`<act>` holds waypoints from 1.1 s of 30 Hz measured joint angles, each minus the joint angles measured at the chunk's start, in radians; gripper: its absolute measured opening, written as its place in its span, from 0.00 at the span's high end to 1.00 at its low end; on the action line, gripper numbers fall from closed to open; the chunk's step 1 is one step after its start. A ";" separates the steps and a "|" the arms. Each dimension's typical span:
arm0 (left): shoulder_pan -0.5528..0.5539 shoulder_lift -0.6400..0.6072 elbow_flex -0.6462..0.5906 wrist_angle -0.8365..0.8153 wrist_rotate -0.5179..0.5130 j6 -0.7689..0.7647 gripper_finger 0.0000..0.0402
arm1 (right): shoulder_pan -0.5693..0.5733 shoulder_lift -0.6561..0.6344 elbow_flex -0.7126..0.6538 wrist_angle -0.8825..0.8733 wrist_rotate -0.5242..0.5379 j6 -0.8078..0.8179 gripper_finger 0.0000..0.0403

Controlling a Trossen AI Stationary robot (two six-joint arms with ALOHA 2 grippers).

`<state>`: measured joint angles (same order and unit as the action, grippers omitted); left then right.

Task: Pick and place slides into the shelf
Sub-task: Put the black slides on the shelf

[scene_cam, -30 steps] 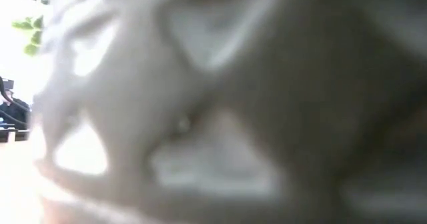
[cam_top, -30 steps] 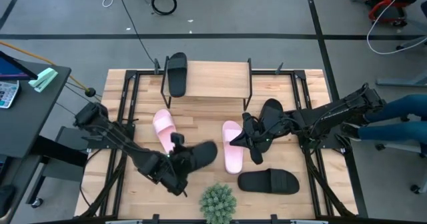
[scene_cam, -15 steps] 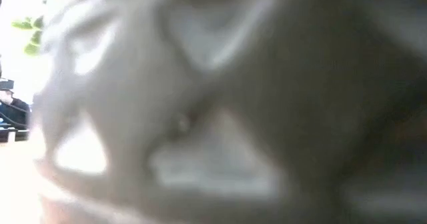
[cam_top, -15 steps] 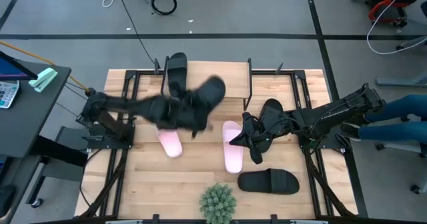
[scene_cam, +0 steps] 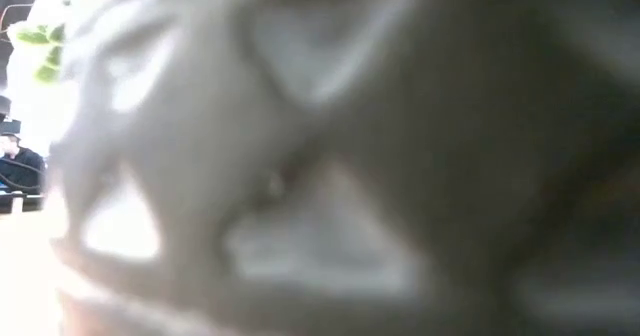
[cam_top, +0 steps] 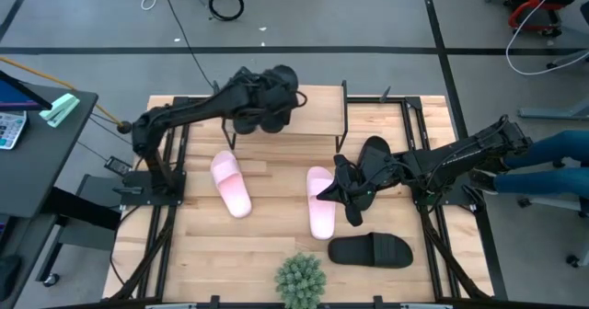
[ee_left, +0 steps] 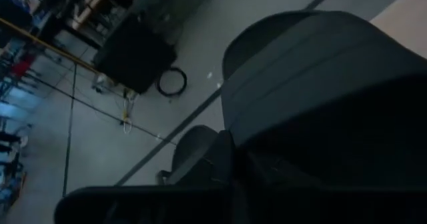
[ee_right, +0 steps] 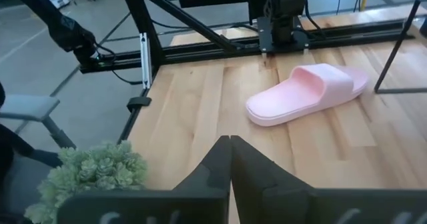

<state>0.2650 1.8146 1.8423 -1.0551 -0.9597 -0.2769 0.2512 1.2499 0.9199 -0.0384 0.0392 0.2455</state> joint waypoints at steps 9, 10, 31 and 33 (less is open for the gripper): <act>0.087 0.137 0.000 -0.003 -0.002 0.001 0.94 | 0.000 0.000 0.000 0.000 0.000 -0.003 0.97; 0.096 0.144 0.000 -0.004 -0.004 0.001 0.94 | 0.000 0.000 0.000 0.000 0.000 -0.003 0.97; 0.147 0.143 0.000 -0.092 0.141 0.007 0.61 | 0.000 0.000 0.000 0.001 0.000 0.020 0.97; 0.133 0.143 0.000 -0.125 0.141 0.009 0.59 | 0.000 0.000 0.000 0.001 0.000 0.021 0.97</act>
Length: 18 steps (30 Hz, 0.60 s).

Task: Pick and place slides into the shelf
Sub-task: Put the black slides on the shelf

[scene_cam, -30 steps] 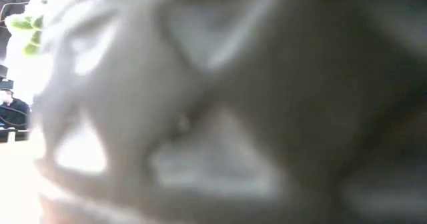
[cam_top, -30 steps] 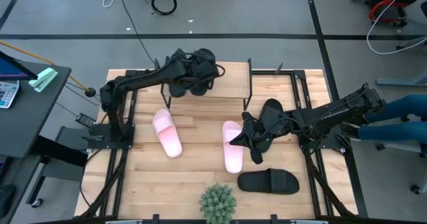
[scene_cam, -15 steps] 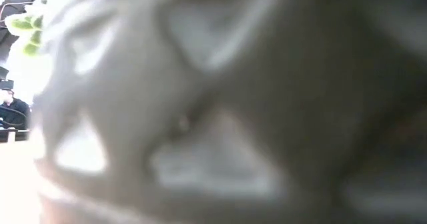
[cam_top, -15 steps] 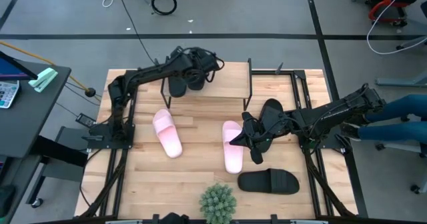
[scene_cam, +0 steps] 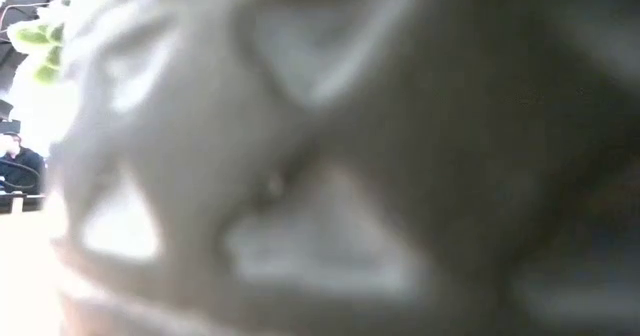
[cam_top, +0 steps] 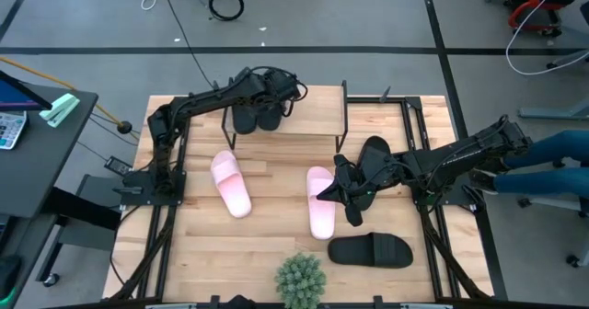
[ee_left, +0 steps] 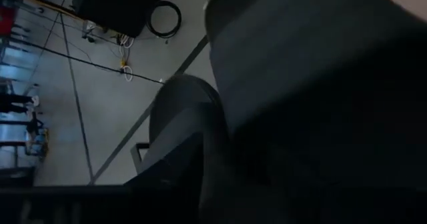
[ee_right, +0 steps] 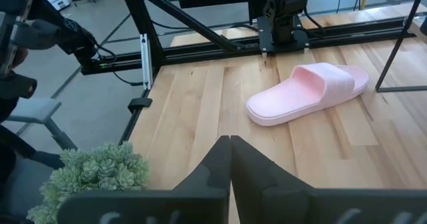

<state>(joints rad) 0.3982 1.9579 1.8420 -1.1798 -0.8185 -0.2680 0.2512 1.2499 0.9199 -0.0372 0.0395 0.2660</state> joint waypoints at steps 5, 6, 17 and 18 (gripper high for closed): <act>-0.051 -0.014 0.000 -0.088 0.003 0.004 0.60 | 0.000 0.000 0.000 0.002 0.000 0.021 0.97; -0.063 -0.022 0.000 -0.096 0.004 0.017 0.61 | 0.000 0.000 0.000 0.002 0.000 0.025 0.97; -0.236 -0.095 0.235 -0.376 0.235 0.075 0.70 | 0.007 -0.001 0.000 0.027 0.007 0.002 0.97; -0.254 -0.116 0.247 -0.369 0.267 0.083 0.71 | 0.009 -0.001 0.000 0.028 0.005 0.002 0.97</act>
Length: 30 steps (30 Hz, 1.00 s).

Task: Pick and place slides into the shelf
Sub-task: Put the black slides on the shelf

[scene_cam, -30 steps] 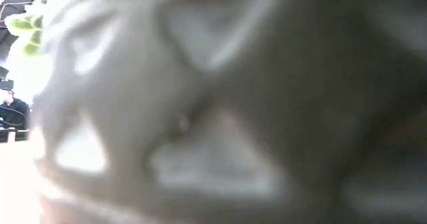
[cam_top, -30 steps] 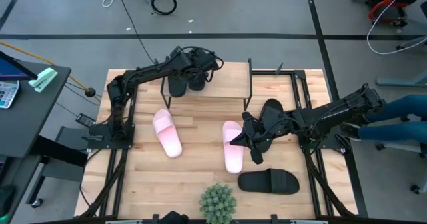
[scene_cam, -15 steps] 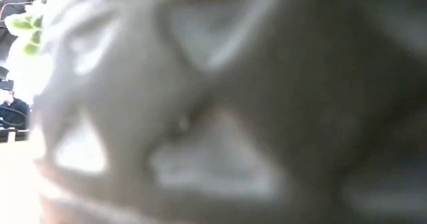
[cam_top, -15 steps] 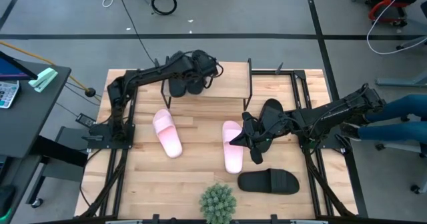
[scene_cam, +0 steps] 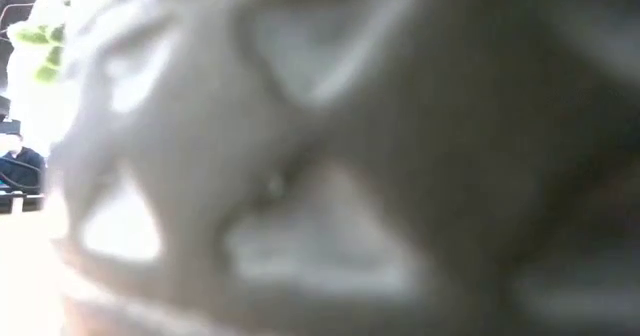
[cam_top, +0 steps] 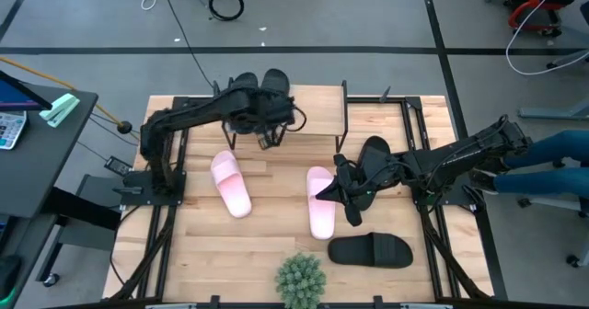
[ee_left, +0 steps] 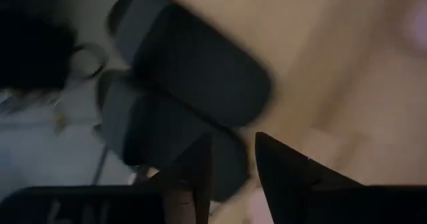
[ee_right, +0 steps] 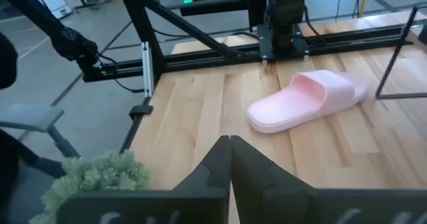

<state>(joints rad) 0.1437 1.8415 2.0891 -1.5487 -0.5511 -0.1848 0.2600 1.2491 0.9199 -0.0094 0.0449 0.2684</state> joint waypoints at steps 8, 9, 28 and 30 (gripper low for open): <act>-0.177 -0.203 0.029 -0.021 0.041 -0.073 0.80 | -0.019 0.000 0.000 0.060 0.044 -0.005 0.97; -0.206 -0.236 0.020 -0.018 0.040 -0.090 0.81 | -0.024 0.000 0.000 0.077 0.045 0.001 0.97; -0.555 -0.629 -0.648 0.120 -0.243 -0.449 0.97 | -0.502 0.071 0.171 0.036 0.232 -0.123 0.99; -0.555 -0.631 -0.700 0.155 -0.242 -0.451 0.97 | -0.567 0.133 0.243 -0.050 0.165 -0.077 0.99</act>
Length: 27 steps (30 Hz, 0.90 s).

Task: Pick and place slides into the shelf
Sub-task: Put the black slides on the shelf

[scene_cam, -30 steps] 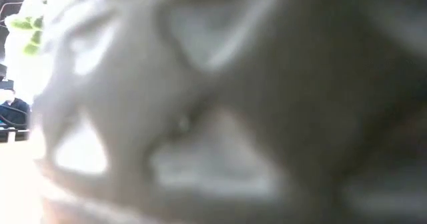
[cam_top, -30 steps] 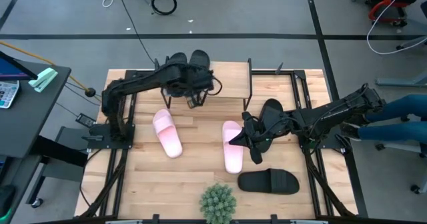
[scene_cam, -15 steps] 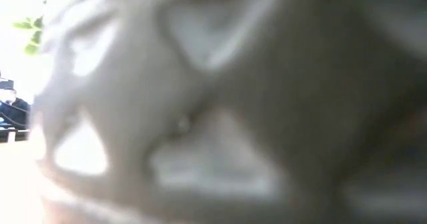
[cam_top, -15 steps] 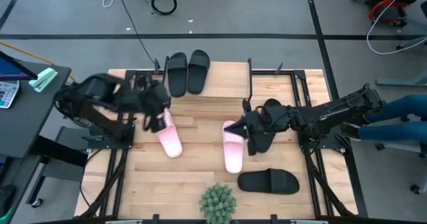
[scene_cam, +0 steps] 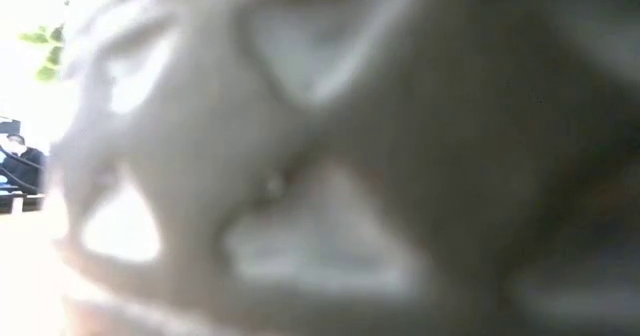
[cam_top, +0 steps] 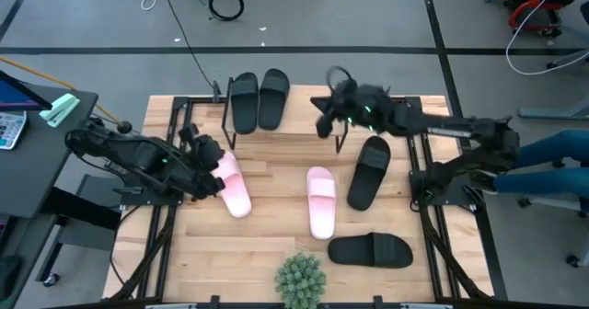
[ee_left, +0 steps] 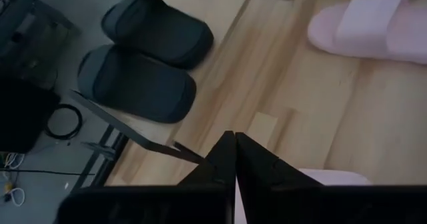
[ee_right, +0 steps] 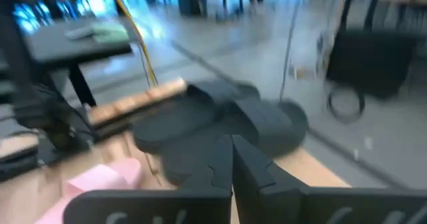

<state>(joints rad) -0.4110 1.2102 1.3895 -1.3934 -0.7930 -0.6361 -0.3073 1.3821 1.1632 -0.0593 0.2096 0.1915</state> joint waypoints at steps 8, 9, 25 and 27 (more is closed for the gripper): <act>-0.003 -0.002 -0.160 0.049 -0.062 -0.149 0.95 | -0.120 0.307 0.312 -0.275 -0.099 -0.041 1.00; -0.004 -0.002 -0.178 0.049 -0.061 -0.171 0.95 | -0.127 0.338 0.347 -0.293 -0.100 -0.051 1.00; -0.104 -0.031 -0.245 0.042 -0.082 -0.303 0.95 | -0.177 0.587 0.591 -0.530 -0.034 -0.044 1.00; -0.094 -0.039 -0.245 0.034 -0.140 -0.342 0.95 | -0.176 0.598 0.591 -0.529 -0.034 -0.038 1.00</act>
<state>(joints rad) -0.5046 1.1708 1.1450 -1.3592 -0.9329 -0.9778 -0.4835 1.9801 1.7538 -0.5880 0.1754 0.1538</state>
